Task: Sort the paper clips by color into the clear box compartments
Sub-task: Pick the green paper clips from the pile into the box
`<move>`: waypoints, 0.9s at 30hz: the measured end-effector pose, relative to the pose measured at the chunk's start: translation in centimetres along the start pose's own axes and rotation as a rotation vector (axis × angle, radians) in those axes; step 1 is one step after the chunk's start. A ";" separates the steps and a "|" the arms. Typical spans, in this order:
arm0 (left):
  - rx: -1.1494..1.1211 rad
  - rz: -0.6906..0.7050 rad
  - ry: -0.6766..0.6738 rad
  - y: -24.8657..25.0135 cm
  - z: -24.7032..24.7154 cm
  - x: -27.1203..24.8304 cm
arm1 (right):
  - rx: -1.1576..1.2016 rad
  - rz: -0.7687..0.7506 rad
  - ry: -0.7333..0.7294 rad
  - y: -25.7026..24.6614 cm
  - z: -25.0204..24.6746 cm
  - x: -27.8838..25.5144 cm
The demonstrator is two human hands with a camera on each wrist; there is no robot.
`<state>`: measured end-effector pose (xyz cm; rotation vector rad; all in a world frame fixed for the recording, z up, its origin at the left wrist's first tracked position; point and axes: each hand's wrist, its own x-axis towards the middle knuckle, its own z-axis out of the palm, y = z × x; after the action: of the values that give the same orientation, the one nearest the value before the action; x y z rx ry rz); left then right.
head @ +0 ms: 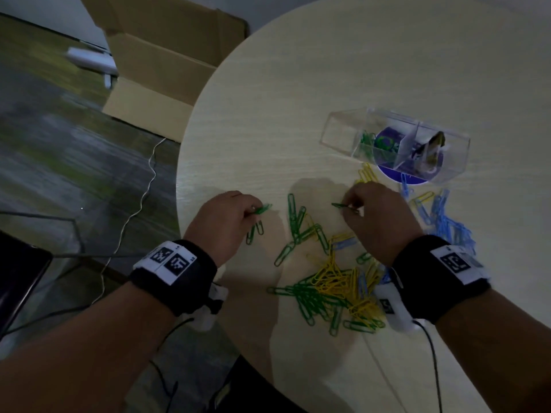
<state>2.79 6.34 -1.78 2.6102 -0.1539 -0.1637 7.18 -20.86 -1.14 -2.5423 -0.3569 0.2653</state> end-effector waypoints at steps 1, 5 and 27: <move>-0.023 -0.016 0.030 0.2 -0.1 0.1 | 0.028 0.024 -0.016 -0.6 0.3 -0.1; 0.141 0.204 -0.017 -0.1 -0.8 0.2 | 0.104 -0.068 -0.118 -2.7 1.2 -0.4; 0.324 0.252 -0.297 -3.1 -1.5 0.0 | 0.023 -0.122 0.037 -1.4 1.5 -0.1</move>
<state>3.28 9.73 -2.05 2.8386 -0.6593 -0.4707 6.43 -19.02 -1.59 -2.4877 -0.4891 0.1751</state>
